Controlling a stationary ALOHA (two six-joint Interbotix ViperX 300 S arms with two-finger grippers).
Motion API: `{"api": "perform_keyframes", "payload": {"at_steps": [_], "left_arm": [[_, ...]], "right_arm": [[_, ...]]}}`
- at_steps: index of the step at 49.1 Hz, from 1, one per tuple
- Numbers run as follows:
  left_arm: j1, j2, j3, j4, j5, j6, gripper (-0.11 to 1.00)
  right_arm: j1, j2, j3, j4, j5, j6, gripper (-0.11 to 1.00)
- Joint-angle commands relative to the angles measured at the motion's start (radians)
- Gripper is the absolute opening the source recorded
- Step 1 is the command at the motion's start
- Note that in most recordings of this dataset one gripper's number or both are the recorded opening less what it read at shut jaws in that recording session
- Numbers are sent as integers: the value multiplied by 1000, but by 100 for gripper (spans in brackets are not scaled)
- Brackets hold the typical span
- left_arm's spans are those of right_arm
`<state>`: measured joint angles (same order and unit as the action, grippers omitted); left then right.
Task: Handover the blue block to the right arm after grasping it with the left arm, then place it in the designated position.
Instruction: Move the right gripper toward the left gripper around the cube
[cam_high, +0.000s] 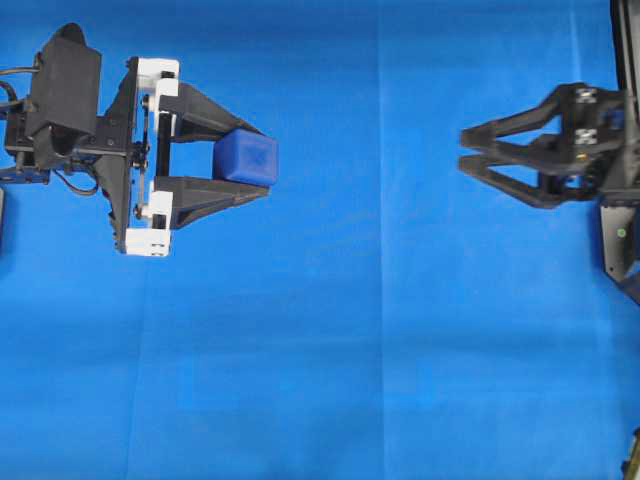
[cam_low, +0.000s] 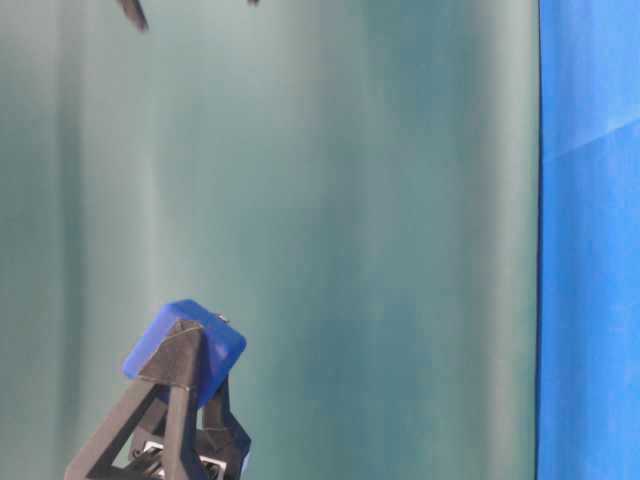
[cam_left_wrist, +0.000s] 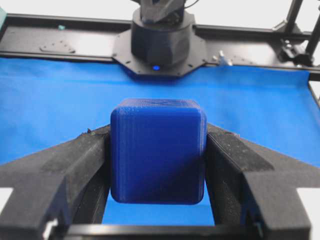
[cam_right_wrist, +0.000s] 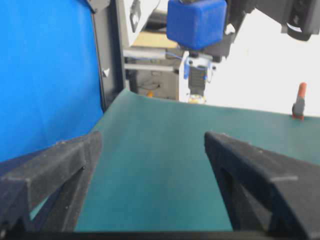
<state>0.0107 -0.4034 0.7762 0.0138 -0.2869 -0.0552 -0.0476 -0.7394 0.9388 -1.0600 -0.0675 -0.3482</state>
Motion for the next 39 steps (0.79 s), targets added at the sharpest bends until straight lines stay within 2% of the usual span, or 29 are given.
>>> {"api": "perform_keyframes", "payload": {"at_steps": [1, 13, 22, 39], "left_arm": [[0, -17, -9, -2, -9, -2, 46], [0, -17, -8, -2, -5, -2, 46], [0, -17, -8, -2, -3, -2, 46], [0, -17, -9, -2, -2, -2, 46]], "right_arm": [[0, 52, -63, -12, -21, -2, 95], [0, 201, -175, -14, -71, -5, 95], [0, 310, -262, -15, -104, -34, 95], [-2, 492, -442, -15, -112, -48, 95]]}}
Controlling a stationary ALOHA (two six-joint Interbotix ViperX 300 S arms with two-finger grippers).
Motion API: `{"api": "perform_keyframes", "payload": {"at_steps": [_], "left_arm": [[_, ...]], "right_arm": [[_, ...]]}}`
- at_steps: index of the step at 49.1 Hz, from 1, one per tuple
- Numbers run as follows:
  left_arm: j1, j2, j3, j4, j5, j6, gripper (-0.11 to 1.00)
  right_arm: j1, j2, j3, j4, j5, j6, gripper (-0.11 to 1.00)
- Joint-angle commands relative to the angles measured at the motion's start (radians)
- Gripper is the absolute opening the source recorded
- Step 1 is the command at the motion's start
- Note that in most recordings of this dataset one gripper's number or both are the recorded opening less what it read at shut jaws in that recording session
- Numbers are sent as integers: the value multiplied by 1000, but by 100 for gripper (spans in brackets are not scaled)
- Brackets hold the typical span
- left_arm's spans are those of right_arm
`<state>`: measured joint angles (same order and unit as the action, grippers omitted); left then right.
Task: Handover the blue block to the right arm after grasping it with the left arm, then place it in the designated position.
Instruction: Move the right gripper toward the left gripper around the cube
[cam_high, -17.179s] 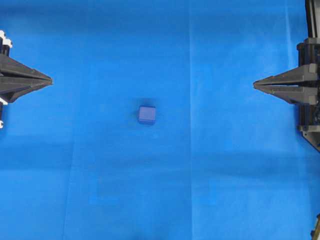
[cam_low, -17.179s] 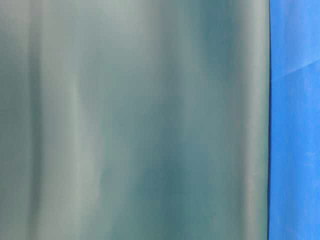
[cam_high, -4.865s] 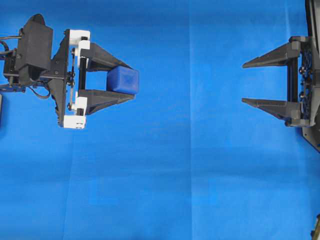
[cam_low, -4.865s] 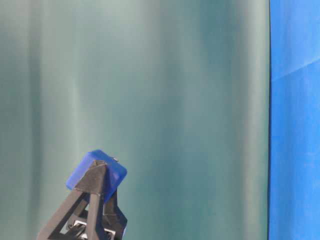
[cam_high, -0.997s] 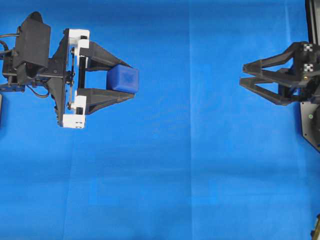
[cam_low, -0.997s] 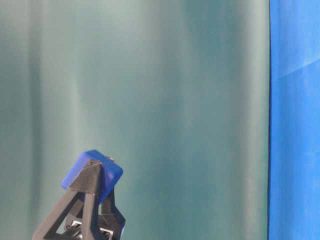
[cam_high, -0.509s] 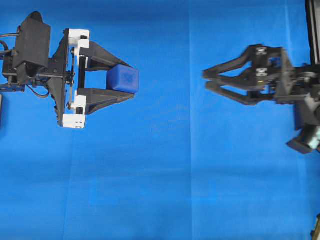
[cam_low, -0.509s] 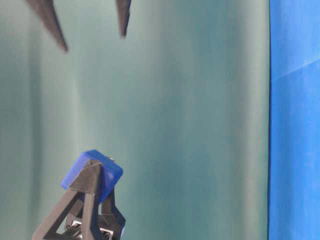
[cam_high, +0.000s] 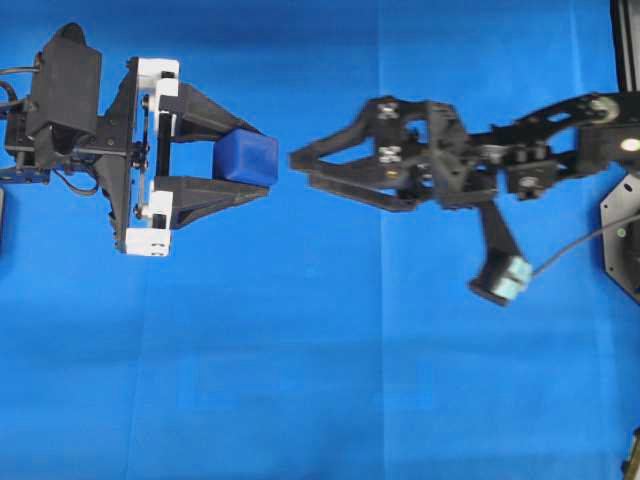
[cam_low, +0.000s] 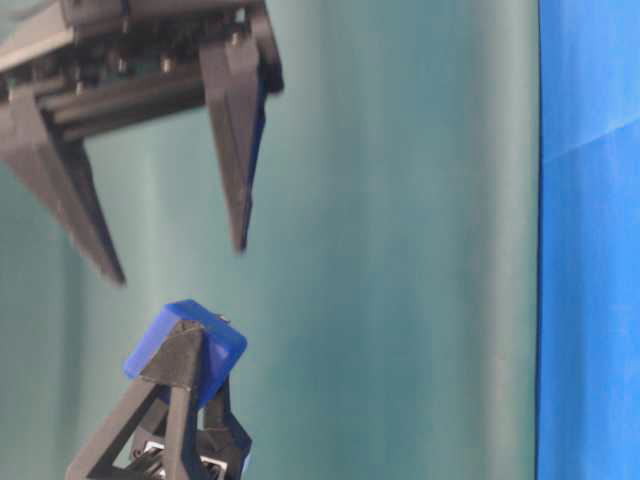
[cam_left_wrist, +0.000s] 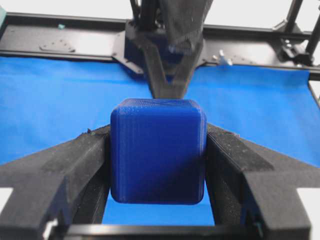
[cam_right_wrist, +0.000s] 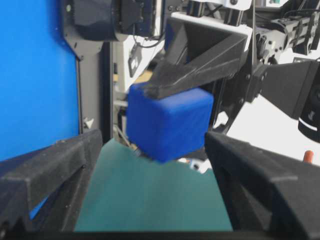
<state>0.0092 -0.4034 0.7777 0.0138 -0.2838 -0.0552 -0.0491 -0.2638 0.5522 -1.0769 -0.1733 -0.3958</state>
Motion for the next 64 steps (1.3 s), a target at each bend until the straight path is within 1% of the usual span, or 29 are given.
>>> {"api": "perform_keyframes", "payload": {"at_steps": [1, 11, 20, 27, 38, 41, 43, 45, 48, 51, 52, 64], "left_arm": [[2, -17, -9, 0, -5, 0, 46], [2, -17, -9, -2, -5, -2, 46], [2, -15, -11, -2, -5, -2, 46], [2, -17, -9, -2, -3, -2, 46], [2, -17, -9, -2, 0, 0, 46], [2, -17, -9, -2, 2, 0, 46], [2, -17, -9, -2, 0, 0, 46], [2, -17, -9, -2, 0, 0, 46], [2, -17, -9, -2, 0, 0, 46], [2, -17, -11, -2, 0, 0, 46], [2, -15, -11, -2, 0, 0, 46], [2, -12, -14, -2, 0, 3, 46]], "right_arm": [[0, 28, -66, 2, -6, 2, 95], [0, 101, -150, 2, -6, 2, 95], [0, 149, -206, 2, -6, 0, 95], [0, 164, -224, 2, -6, 0, 95], [-2, 163, -222, 2, 3, 2, 95], [-2, 163, -222, 2, 21, 2, 94], [0, 163, -222, 2, 37, 3, 91], [0, 163, -221, 3, 57, 5, 84], [0, 161, -222, 9, 86, 9, 69], [0, 161, -224, 11, 100, 12, 51], [0, 163, -224, 12, 104, 12, 47], [-2, 161, -224, 12, 97, 25, 47]]}}
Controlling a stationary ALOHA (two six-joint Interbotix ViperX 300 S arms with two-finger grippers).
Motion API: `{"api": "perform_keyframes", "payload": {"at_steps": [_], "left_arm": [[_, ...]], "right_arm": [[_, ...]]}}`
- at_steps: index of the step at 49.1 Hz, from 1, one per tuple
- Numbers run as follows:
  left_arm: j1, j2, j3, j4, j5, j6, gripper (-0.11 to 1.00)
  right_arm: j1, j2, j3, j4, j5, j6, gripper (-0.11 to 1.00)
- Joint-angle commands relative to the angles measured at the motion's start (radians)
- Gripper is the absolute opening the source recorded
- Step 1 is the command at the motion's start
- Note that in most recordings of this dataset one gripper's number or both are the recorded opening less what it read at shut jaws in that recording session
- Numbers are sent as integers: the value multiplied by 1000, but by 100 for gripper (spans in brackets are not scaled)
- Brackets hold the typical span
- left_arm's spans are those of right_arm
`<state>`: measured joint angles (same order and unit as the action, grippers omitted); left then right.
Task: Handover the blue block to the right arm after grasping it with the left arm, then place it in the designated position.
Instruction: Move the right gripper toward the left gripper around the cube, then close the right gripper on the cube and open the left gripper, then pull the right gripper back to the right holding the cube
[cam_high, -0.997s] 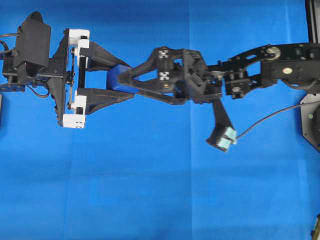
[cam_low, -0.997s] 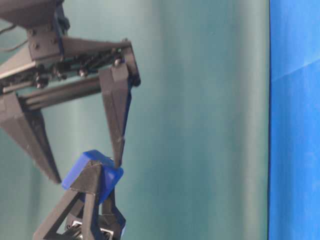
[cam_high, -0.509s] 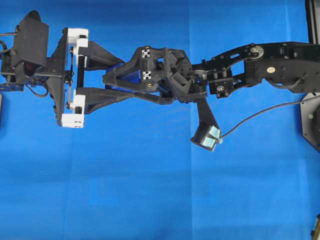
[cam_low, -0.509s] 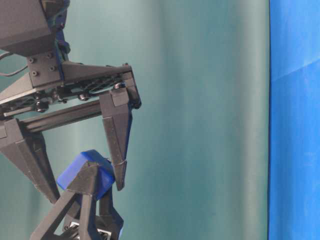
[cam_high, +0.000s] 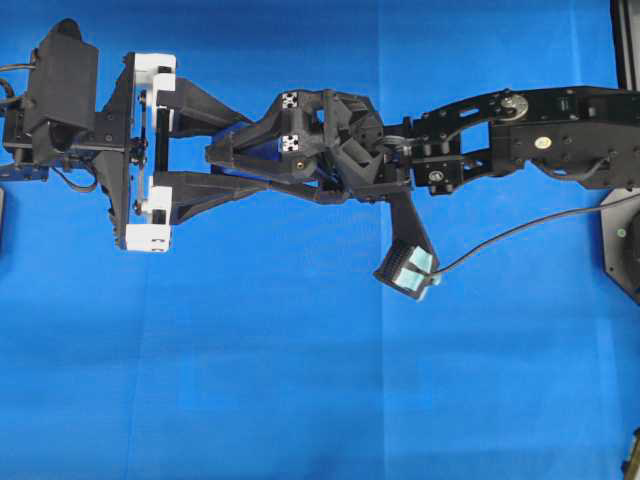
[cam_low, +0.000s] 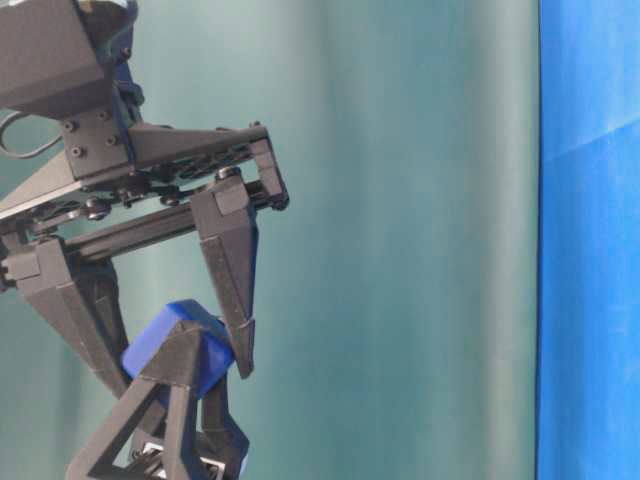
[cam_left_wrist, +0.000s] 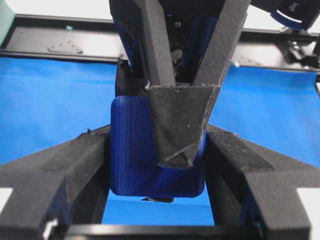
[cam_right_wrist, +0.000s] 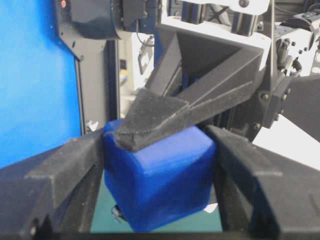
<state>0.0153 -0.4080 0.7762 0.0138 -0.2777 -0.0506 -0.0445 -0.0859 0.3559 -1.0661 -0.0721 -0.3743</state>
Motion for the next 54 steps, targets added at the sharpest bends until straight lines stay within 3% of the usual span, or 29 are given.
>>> {"api": "perform_keyframes", "payload": {"at_steps": [1, 24, 30, 37, 40, 54], "left_arm": [[-5, -8, -11, -2, -6, -2, 46], [-5, -5, -12, 0, -11, 40, 47], [-6, -3, -15, 0, -15, 25, 47], [-6, -3, -15, -2, -17, 21, 82], [-6, -2, -15, 0, -17, 21, 91], [-6, -3, -15, 0, -26, 23, 93]], "right_arm": [[-6, -17, -28, 3, -5, 3, 47], [-5, -20, -21, 3, 0, 5, 47], [-6, -20, -20, 3, 0, 5, 47], [-5, -21, -20, 3, -2, 5, 47], [-5, -20, -20, 3, -2, 5, 47], [-5, -21, -20, 3, 0, 5, 47]]}}
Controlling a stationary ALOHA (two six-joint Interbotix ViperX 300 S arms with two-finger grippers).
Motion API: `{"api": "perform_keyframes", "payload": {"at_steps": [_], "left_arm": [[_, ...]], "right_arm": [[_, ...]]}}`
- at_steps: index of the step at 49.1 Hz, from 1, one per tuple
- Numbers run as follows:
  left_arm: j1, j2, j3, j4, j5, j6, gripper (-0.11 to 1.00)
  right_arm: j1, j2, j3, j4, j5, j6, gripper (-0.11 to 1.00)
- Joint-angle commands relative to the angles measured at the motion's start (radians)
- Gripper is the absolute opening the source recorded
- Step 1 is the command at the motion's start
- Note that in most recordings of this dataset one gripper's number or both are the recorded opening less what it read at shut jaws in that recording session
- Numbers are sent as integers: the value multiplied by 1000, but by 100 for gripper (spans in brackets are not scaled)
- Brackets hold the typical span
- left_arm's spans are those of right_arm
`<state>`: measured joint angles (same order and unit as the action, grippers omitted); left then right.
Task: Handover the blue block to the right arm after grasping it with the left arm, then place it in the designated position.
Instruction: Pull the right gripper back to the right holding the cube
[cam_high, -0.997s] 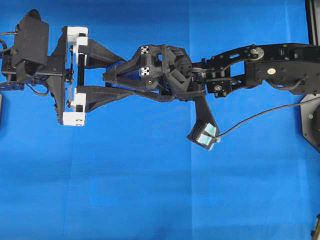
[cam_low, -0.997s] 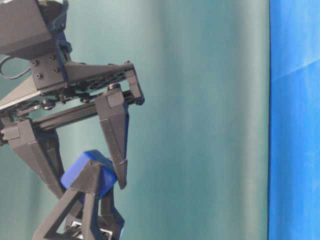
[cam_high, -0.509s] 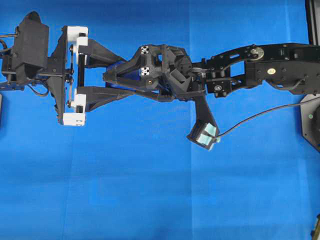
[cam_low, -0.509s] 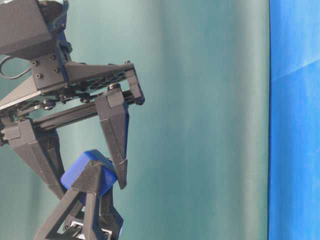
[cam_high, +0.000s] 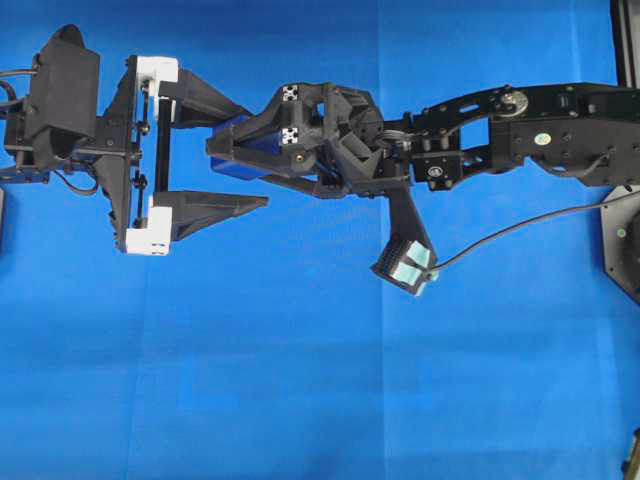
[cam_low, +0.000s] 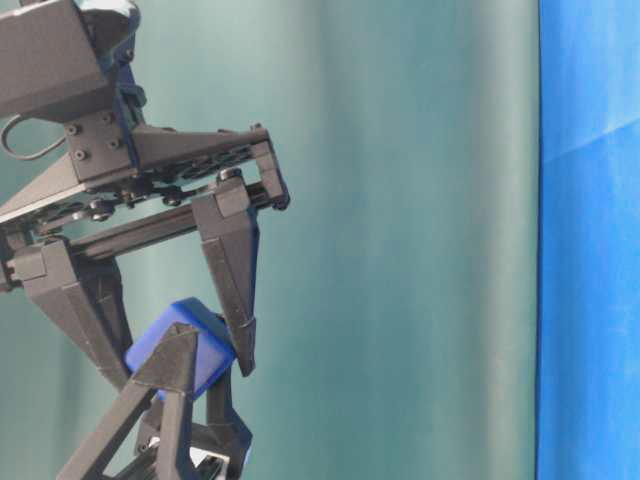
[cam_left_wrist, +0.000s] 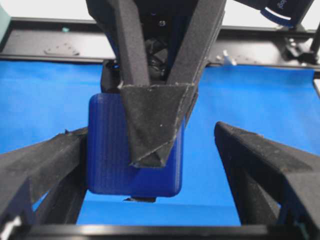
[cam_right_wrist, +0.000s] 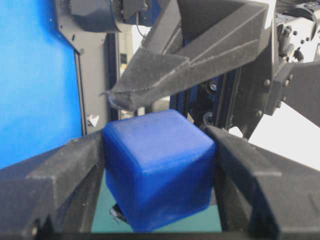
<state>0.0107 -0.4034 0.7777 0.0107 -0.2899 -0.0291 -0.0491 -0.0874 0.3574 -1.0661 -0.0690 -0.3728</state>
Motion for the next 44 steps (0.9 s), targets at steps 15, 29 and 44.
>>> {"api": "perform_keyframes", "payload": {"at_steps": [15, 29, 44], "left_arm": [[0, -12, -14, 2, -14, 2, 93], [0, -12, -12, 3, -14, 2, 93], [0, -15, -12, 2, -12, 2, 93]], "right_arm": [[0, -81, 48, 3, -2, 3, 47], [0, -218, 187, 3, 43, 3, 47], [14, -376, 304, 3, 87, 3, 47]]}}
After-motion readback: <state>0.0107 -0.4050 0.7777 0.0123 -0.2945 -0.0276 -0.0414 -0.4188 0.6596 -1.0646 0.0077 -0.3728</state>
